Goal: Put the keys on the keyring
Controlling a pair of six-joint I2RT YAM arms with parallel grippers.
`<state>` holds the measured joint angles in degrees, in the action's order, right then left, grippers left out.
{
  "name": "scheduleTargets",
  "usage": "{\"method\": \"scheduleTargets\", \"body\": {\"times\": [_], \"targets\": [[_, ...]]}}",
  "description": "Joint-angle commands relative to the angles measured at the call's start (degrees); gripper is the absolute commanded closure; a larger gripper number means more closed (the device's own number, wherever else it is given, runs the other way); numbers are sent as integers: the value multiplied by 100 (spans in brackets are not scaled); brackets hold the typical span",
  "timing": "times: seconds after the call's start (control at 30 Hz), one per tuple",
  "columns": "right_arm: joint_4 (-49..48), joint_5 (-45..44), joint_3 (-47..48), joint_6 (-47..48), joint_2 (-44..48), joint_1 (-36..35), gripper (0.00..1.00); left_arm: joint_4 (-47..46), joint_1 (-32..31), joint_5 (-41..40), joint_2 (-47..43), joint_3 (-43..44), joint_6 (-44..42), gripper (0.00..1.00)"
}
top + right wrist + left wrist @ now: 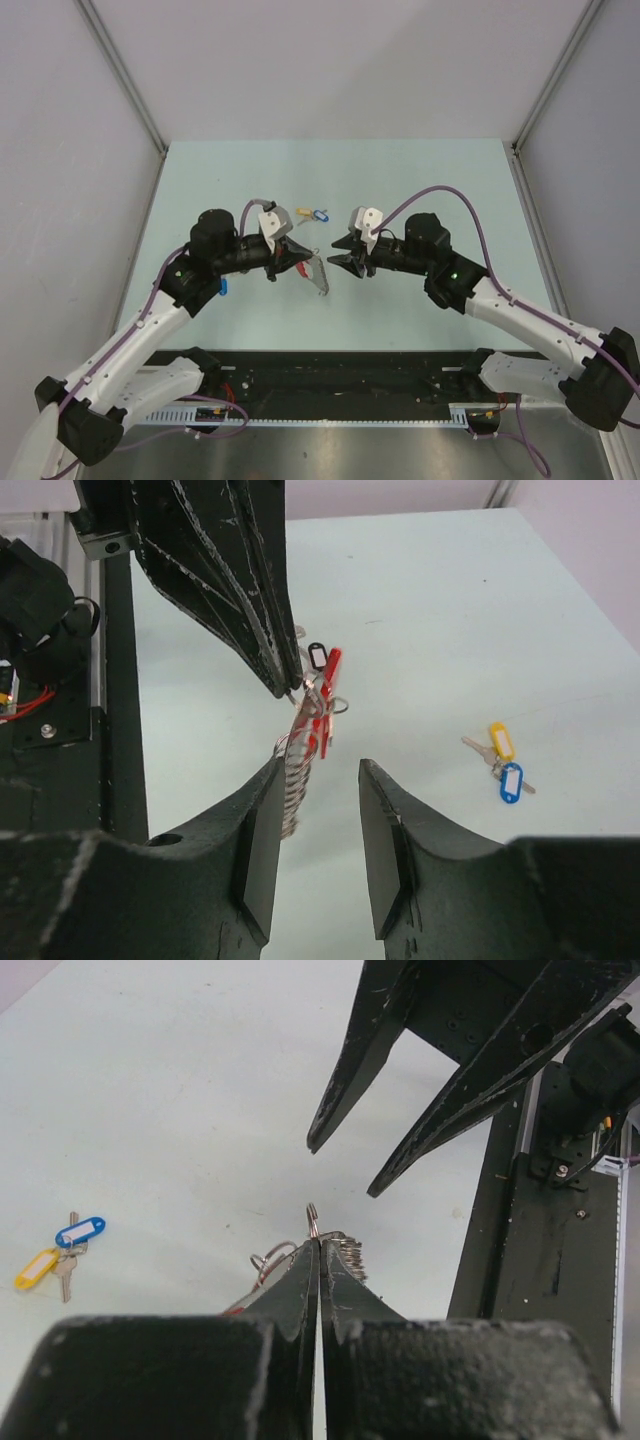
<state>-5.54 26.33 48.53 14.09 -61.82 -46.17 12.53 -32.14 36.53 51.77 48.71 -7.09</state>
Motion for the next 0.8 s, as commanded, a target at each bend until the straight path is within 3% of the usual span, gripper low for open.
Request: {"method": "scheduleTargets", "body": {"times": [0.0,0.3,0.77], "targets": [[185,91,525,586,-242,-129,61,328,-73,3,-9,306,-328,100],[483,496,930,1008,-717,-340,72,390,-91,170,35,315,-381,100],[519,-57,991,1245,-963,-568,80,285,-99,284,26,315,-222,100]]}}
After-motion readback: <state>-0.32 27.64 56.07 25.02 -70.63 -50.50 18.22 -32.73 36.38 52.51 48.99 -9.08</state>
